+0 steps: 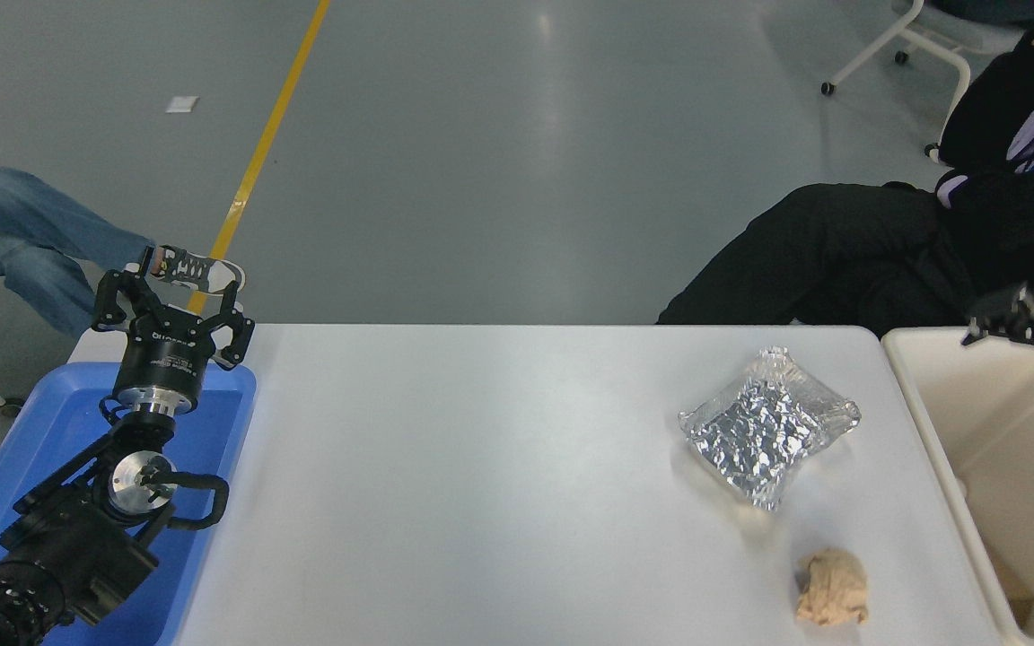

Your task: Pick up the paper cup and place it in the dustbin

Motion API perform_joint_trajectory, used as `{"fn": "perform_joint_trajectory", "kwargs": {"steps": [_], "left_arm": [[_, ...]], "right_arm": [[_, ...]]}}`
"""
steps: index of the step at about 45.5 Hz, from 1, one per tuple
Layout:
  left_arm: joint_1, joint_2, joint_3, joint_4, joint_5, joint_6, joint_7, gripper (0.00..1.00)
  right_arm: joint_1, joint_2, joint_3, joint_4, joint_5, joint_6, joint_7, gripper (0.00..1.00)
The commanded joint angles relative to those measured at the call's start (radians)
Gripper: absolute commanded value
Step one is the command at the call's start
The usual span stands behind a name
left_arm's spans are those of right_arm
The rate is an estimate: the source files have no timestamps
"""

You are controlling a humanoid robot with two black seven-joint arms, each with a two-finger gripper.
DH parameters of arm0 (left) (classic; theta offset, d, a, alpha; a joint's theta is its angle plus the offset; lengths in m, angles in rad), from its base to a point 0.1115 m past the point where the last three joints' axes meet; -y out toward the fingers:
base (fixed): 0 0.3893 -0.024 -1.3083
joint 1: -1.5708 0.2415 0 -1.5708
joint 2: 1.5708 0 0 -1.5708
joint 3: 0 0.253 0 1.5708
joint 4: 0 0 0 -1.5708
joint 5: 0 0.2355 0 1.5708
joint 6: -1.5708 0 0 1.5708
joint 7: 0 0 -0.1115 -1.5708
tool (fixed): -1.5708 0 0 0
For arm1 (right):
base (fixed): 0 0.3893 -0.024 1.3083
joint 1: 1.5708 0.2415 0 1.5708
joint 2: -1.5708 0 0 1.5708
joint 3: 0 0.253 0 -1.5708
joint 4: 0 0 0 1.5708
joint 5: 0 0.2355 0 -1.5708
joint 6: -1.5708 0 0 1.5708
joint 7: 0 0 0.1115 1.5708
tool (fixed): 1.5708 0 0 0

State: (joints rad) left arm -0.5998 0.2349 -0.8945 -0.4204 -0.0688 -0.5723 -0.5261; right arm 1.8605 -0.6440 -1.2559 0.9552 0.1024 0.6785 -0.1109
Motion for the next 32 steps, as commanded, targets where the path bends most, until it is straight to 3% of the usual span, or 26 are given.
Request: {"fn": "perform_joint_trajectory", "kwargs": {"steps": [1, 7, 19, 32], "left_arm": [[0.0, 0.0, 0.0, 0.0, 0.0, 0.0, 0.0, 0.99], [0.0, 0.0, 0.0, 0.0, -0.002, 0.0, 0.0, 0.99], [0.0, 0.0, 0.0, 0.0, 0.0, 0.0, 0.0, 0.99], [0.0, 0.0, 0.0, 0.0, 0.0, 0.0, 0.0, 0.99]], "right_arm": [[0.235, 0.15, -0.112, 0.043, -0.018, 0.107, -0.003, 1.0], [0.333, 0.242, -0.105, 0.154, -0.09, 0.107, -0.001, 1.0], [0.399, 0.397, -0.036, 0.267, -0.093, 0.107, -0.003, 1.0], [0.391, 0.431, 0.021, 0.267, -0.095, 0.107, -0.001, 1.0]]}}
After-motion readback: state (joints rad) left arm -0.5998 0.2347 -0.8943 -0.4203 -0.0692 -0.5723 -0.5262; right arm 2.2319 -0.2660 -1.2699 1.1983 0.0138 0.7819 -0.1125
